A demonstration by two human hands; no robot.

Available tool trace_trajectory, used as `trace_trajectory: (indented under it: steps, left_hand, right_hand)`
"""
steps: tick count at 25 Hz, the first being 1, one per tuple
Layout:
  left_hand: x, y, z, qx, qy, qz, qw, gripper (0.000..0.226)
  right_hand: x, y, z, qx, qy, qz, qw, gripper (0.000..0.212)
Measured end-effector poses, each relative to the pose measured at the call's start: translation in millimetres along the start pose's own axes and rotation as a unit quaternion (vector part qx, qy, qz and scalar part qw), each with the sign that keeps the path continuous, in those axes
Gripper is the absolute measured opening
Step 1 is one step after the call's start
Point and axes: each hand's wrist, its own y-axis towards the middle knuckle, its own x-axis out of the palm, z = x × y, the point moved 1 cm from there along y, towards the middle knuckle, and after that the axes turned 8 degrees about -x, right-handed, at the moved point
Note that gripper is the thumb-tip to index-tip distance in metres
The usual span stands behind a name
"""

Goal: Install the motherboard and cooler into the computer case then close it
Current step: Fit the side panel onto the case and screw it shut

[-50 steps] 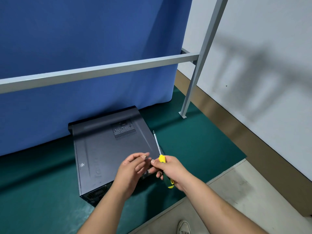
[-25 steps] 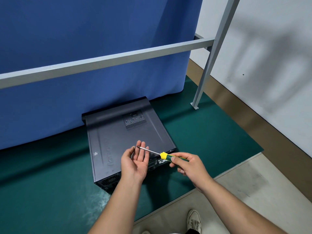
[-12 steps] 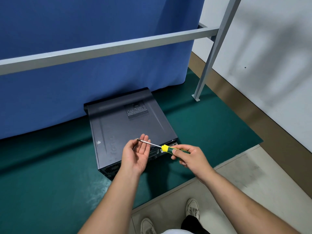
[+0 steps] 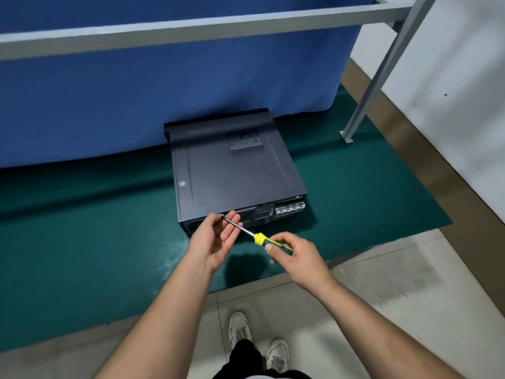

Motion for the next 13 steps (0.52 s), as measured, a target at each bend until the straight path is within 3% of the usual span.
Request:
trace_trajectory:
  steps: [5, 10, 12, 13]
  left_hand:
    - [-39, -9, -2, 0.000, 0.066, 0.039, 0.997, 0.008]
    - [-52, -6, 6, 0.013, 0.166, 0.029, 0.986, 0.005]
    - [-59, -8, 8, 0.040, 0.246, 0.054, 0.967, 0.013]
    - [-64, -9, 11, 0.096, 0.311, 0.080, 0.942, 0.018]
  right_hand:
    - [62, -26, 5, 0.132, 0.145, -0.122, 0.973, 0.017]
    - [105, -32, 4, 0.220, 0.285, -0.085, 0.929, 0.014]
    - [112, -30, 2, 0.229, 0.302, -0.055, 0.924, 0.014]
    - [114, -28, 2, 0.234, 0.313, -0.042, 0.920, 0.014]
